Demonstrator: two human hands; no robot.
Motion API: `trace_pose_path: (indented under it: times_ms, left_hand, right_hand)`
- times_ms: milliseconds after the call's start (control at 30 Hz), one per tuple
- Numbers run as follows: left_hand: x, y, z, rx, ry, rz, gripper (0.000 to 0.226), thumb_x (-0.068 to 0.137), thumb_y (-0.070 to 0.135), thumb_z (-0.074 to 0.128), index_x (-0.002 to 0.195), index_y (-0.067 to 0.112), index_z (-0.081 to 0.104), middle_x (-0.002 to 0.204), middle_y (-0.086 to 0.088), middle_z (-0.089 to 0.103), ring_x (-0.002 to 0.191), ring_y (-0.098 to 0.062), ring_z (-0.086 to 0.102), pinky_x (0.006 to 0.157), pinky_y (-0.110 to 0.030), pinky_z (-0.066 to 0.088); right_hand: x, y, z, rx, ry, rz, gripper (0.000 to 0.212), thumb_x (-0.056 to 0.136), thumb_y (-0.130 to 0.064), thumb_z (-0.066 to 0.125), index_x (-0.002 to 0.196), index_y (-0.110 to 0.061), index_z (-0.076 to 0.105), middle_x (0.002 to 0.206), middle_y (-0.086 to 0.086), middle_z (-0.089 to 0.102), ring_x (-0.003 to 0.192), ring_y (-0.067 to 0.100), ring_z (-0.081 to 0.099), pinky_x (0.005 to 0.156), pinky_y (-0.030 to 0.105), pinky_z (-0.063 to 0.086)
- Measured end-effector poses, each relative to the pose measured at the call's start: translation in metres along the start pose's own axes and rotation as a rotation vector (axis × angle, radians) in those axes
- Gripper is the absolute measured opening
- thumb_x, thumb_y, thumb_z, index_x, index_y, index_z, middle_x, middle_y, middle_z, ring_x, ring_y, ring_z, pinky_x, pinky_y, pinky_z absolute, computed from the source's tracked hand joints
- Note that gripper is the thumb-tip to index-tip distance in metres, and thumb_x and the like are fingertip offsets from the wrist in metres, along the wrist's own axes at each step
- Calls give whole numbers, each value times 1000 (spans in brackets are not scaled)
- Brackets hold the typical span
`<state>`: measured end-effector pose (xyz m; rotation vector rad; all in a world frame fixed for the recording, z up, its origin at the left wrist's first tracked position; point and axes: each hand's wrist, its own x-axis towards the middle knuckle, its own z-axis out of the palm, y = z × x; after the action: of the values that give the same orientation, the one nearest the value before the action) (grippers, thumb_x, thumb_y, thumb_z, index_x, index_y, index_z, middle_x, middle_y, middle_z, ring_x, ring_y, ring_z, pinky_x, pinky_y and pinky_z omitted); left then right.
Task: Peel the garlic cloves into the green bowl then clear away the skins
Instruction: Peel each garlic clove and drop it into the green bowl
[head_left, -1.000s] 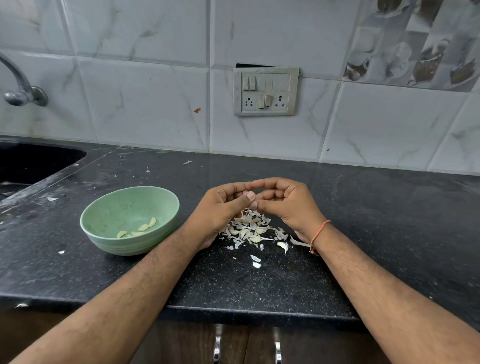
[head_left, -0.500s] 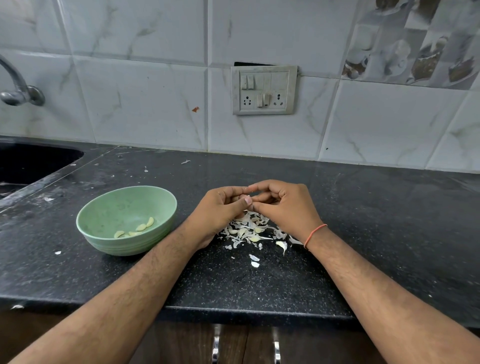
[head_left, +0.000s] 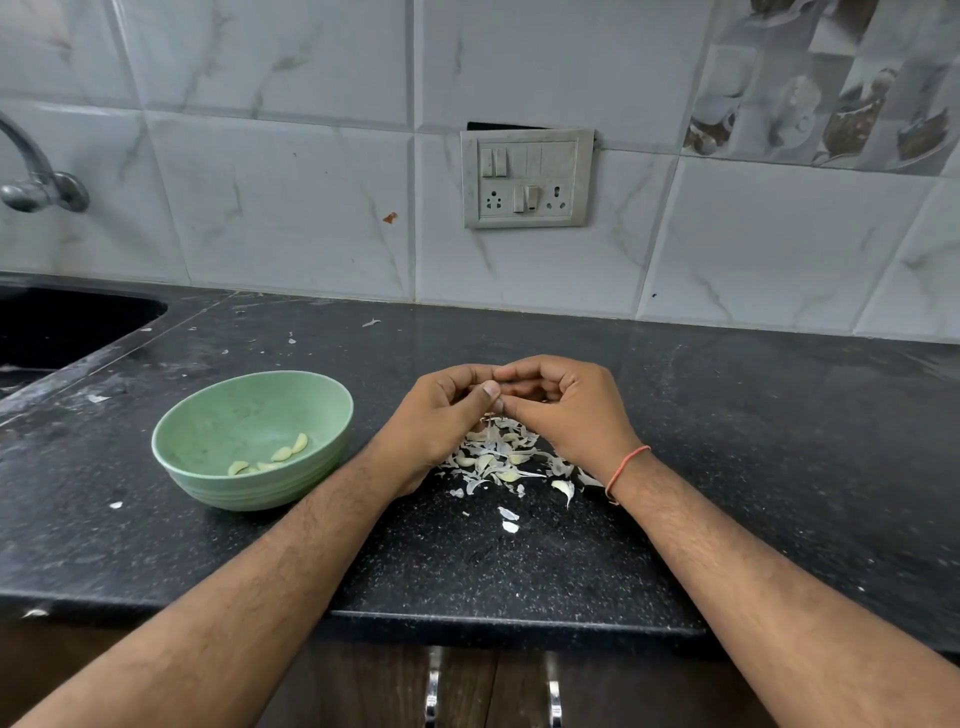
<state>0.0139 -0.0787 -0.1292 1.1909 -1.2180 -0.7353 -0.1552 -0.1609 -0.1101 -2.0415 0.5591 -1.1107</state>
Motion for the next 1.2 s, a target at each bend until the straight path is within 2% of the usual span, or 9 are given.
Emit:
trace_pose_path:
  times_ms: [133,200,367,500,667,800,1000,1200]
  left_hand:
    - [-1,2,0,6,3,2,23,109,17,59,122,23,77,110,-11,79,84,-16,59,68,-22,52]
    - [0,1,0,-7,7,-5,22,108,17,60,124,22,76,110,-12,79,86,-16,62,69,-23,53]
    - [1,2,1,-110,81,-58,23,110,22,59,124,17,76,91,0,76,81,-10,65,76,-30,56]
    - [0,1,0,-99,85,-32,19,105,25,68,114,18,82,97,-11,80,88,-16,70,87,-37,60]
    - [-2,-1,-1,-99,53,-27,20,98,22,77,117,16,82,104,-18,80,92,-22,71,96,-44,59]
    - [-2,0,0,-153,41,-78,24,96,18,79,118,9,81,109,-15,81,113,-35,75,107,-49,57]
    - [-1,3,0,-278,27,-131,26,93,12,79,117,2,79,112,-17,80,113,-31,76,107,-41,57]
    - [-2,7,1,-339,31,-144,26,93,10,78,118,0,78,112,-18,80,110,-27,77,91,-25,60]
  right_hand:
    - [3,5,-1,87,-32,53,27,79,-11,93,103,-16,82,101,0,82,95,20,80,90,40,65]
    - [4,7,0,121,-37,69,27,80,-8,92,104,-16,81,101,3,82,96,21,80,91,40,65]
    - [6,8,-1,149,-7,69,29,83,-9,90,110,-11,81,100,5,82,99,22,79,92,36,64]
    - [6,7,-2,116,9,72,26,85,-9,89,109,-14,82,98,1,82,96,17,79,90,33,63]
    - [3,4,0,3,28,93,21,85,-9,86,103,-20,84,92,-4,82,88,12,79,83,34,65]
    - [0,0,3,-171,63,40,17,84,-15,85,99,-25,84,85,-12,80,79,3,77,78,24,64]
    - [-2,-3,9,-222,98,-22,19,84,-14,82,101,-22,82,84,-11,78,78,2,75,73,22,64]
    - [-4,-3,10,-234,123,-39,18,84,-15,83,100,-23,82,83,-11,78,79,5,76,72,25,65]
